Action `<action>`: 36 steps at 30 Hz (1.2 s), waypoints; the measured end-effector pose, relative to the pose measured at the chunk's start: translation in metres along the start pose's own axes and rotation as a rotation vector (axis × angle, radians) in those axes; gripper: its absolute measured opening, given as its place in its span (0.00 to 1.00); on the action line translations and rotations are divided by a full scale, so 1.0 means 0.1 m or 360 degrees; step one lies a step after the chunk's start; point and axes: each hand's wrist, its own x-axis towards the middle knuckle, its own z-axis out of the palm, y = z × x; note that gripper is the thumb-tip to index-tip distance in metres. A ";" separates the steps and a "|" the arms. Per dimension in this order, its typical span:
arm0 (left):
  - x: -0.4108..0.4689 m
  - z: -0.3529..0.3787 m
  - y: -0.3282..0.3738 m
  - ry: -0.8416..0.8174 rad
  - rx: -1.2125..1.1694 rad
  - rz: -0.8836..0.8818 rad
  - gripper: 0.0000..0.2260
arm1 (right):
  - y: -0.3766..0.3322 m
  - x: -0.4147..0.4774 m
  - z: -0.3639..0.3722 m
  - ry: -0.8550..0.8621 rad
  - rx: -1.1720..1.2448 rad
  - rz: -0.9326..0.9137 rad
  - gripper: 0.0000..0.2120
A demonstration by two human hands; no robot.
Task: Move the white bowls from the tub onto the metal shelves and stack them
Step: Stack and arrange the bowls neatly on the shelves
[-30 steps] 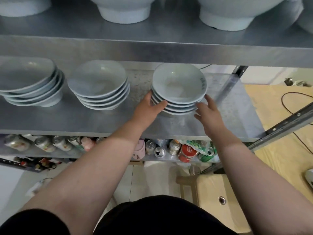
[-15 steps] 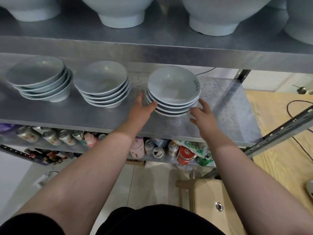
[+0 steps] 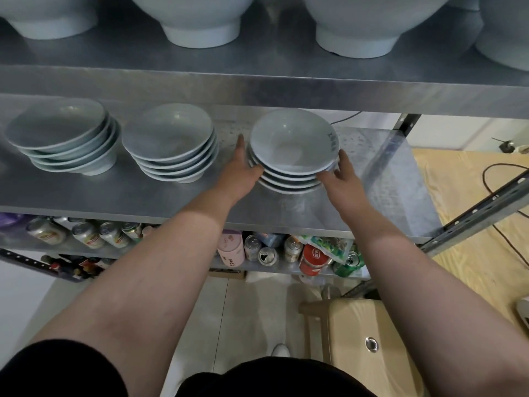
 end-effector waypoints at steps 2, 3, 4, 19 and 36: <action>0.04 -0.03 0.01 -0.0029 0.0021 0.0073 0.36 | -0.03 0.02 -0.02 0.0011 -0.0056 -0.0023 0.37; 0.06 -0.04 0.00 -0.0052 0.0057 0.0096 0.35 | -0.05 0.03 -0.02 0.0012 -0.0091 -0.0039 0.37; 0.06 -0.05 0.00 -0.0077 0.0097 0.0105 0.33 | -0.07 0.03 -0.02 0.0009 -0.0114 -0.0043 0.36; -0.03 -0.09 0.00 -0.0049 0.0087 0.0190 0.29 | -0.18 -0.04 0.01 -0.0003 -0.0346 -0.0076 0.36; -1.03 -0.54 0.78 -0.0219 -0.0164 0.0666 0.12 | -1.24 -1.42 -0.06 0.0422 0.0070 -0.0264 0.10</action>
